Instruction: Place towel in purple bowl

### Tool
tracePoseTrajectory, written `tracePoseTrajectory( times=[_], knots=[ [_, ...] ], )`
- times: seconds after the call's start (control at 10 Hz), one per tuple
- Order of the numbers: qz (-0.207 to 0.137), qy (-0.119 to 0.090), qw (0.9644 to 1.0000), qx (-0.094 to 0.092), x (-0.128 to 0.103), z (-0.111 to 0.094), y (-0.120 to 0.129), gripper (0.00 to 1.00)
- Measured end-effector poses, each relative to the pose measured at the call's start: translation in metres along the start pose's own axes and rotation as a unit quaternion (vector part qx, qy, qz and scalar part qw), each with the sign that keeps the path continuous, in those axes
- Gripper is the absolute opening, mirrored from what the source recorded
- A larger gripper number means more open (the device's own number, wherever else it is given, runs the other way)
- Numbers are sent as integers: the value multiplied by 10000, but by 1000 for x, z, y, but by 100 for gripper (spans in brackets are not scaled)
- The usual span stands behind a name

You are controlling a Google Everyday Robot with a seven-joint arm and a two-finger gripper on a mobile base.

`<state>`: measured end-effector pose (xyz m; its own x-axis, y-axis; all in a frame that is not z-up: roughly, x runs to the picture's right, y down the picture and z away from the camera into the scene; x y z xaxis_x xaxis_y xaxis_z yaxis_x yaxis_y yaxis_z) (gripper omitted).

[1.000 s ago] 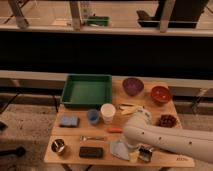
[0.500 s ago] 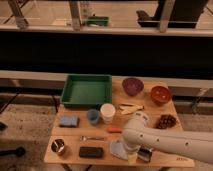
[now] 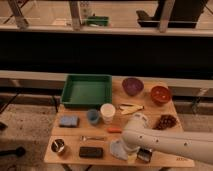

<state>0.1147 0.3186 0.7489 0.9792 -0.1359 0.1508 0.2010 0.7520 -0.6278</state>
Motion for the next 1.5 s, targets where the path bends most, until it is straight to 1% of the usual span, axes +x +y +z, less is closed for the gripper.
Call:
tracePoseTrajectory(
  times=[0.1,0.2,0.3,0.6,0.9,1.0,1.2,1.4,1.5],
  knots=[
    [3,6,10000,2,1,0,0,70],
    [47,6,10000,2,1,0,-1,77],
    [93,10,10000,-10,1,1,-1,80],
    [169,84,9998,-71,5,6,-4,80],
    [183,142,9997,-76,5,9,-6,80],
    [199,182,9996,-56,7,10,-4,75],
    [249,172,9995,16,8,8,-4,59],
    [288,160,9994,79,9,6,-5,37],
    [294,159,9994,90,9,5,-5,28]
  ],
)
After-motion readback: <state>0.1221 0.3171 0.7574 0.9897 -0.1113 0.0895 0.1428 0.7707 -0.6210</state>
